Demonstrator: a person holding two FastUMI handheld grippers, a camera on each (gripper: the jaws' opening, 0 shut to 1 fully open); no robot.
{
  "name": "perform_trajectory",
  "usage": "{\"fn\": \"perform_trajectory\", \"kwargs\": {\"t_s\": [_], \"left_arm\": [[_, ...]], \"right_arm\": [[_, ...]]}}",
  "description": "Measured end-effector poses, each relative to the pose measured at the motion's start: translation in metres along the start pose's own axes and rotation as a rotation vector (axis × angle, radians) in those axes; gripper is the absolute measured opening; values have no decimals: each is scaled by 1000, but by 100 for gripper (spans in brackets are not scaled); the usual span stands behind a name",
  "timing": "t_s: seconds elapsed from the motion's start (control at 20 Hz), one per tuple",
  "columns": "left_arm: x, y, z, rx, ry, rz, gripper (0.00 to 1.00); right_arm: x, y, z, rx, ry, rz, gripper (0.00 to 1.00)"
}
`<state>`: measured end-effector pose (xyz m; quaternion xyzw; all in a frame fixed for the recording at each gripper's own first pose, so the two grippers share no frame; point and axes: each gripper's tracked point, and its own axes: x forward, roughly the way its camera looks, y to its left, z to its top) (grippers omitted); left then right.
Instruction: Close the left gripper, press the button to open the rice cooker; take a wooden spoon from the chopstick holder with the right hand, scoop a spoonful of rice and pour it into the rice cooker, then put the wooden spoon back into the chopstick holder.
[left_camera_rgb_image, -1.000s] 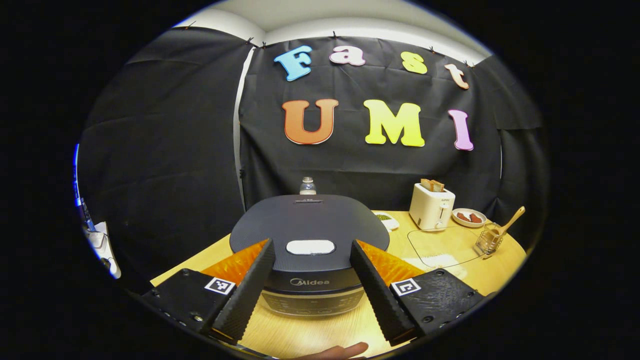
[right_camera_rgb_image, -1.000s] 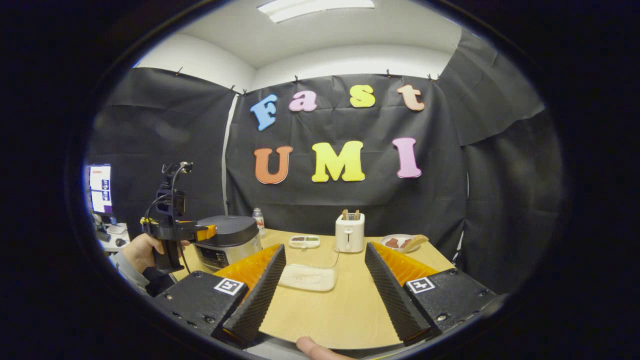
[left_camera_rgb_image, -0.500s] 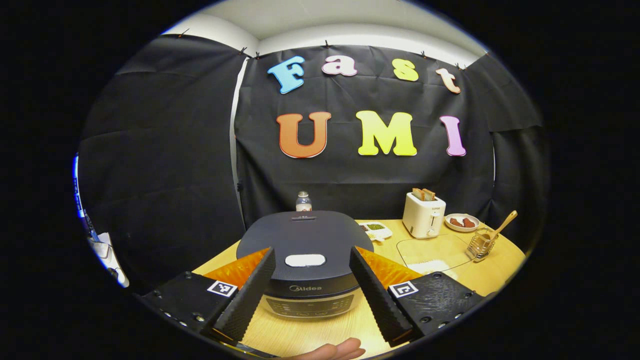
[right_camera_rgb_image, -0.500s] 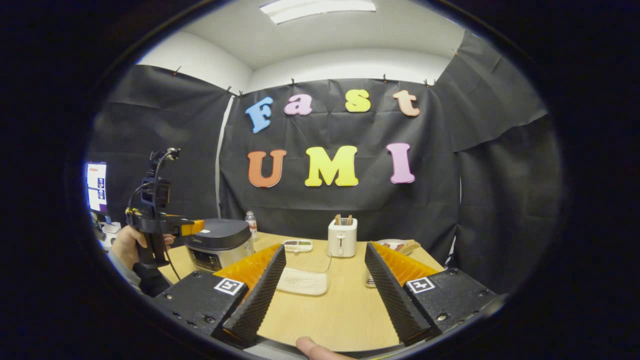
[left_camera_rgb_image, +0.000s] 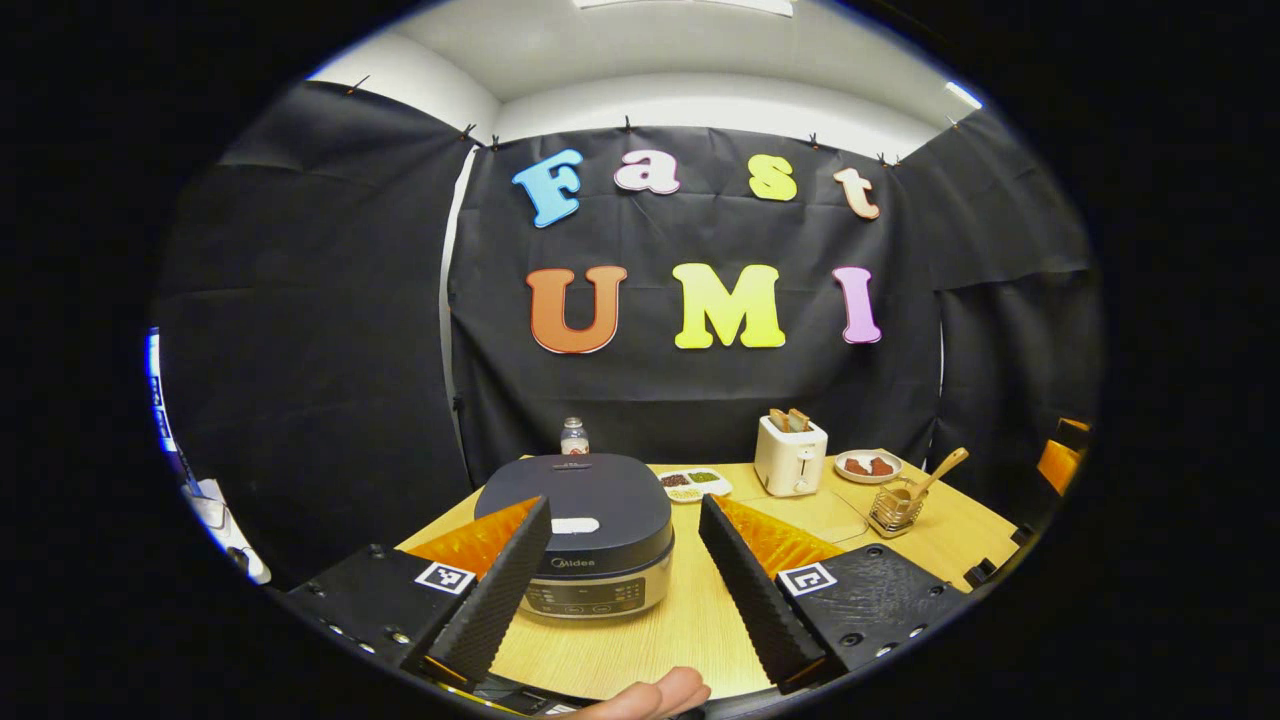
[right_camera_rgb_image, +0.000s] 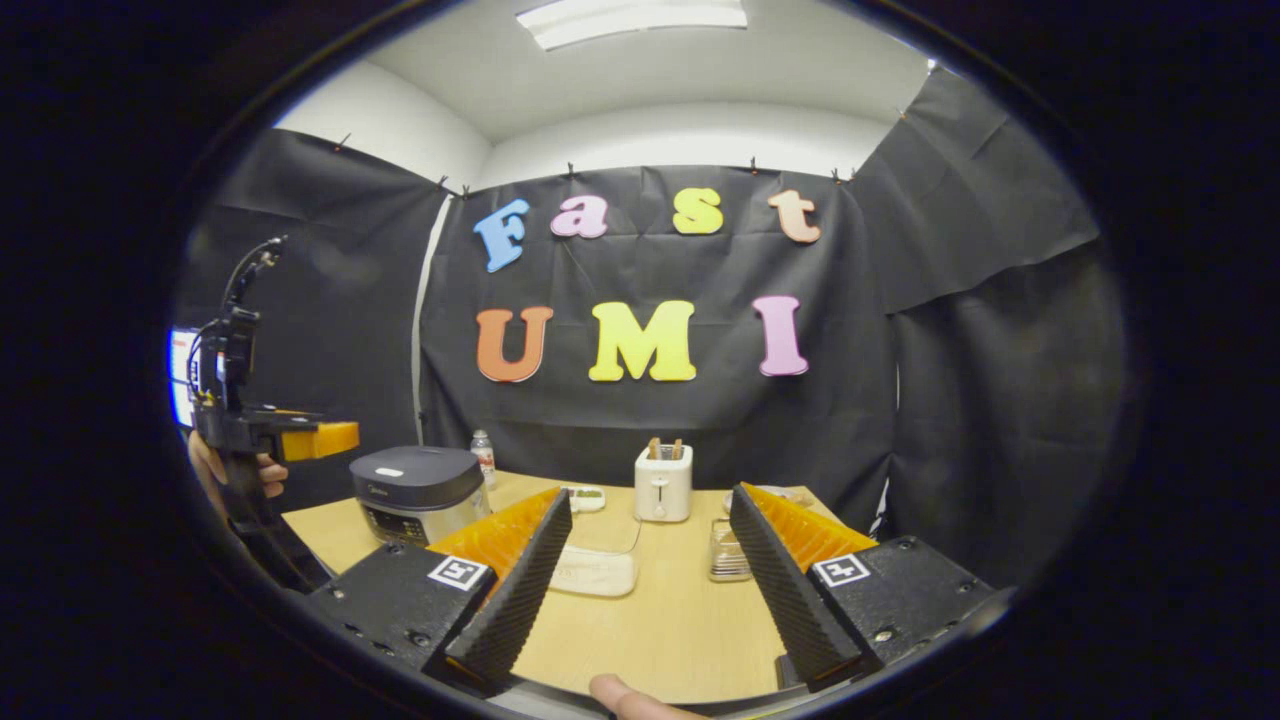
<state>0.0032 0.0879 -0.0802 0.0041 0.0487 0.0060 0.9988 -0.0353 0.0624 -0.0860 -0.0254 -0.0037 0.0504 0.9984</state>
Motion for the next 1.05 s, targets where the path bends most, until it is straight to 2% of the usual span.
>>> {"fn": "perform_trajectory", "kwargs": {"t_s": [0.2, 0.25, 0.3, 0.4, 0.45, 0.5, 0.55, 0.6, 0.65, 0.95, 1.0, 1.05], "left_arm": [[-33, -2, -4, 15, 13, 32, 95], [-41, -3, -5, 18, 10, 40, 95], [-48, -10, -6, 22, 5, 32, 95], [-62, -25, -7, 37, -9, 10, 95], [-69, -29, -6, 42, -19, 6, 95], [-76, -32, -1, 45, -36, 5, 94], [-82, -36, 3, 44, -55, 2, 94], [-90, -42, 4, 41, -68, -2, 94], [-94, -45, 5, 37, -80, 1, 94], [-110, -58, 8, 17, -103, -27, 94], [-112, -59, 7, 13, -104, -32, 94], [-113, -59, 7, 12, -106, -33, 94]], "right_arm": [[-4, -15, 9, 5, -8, -51, 100], [-5, -19, 9, 11, -1, -65, 96], [-6, -22, 12, 20, 4, -73, 100], [-10, -26, 14, 40, 12, -83, 100], [-11, -29, 15, 45, 14, -89, 96], [-13, -32, 16, 46, 14, -94, 100], [-15, -35, 17, 47, 12, -99, 100], [-16, -36, 19, 46, 9, -102, 96], [-17, -37, 19, 40, 8, -103, 100], [-25, -37, 16, 40, 8, -97, 100], [-26, -37, 15, 40, 10, -94, 96], [-25, -38, 15, 36, 10, -95, 96]]}}
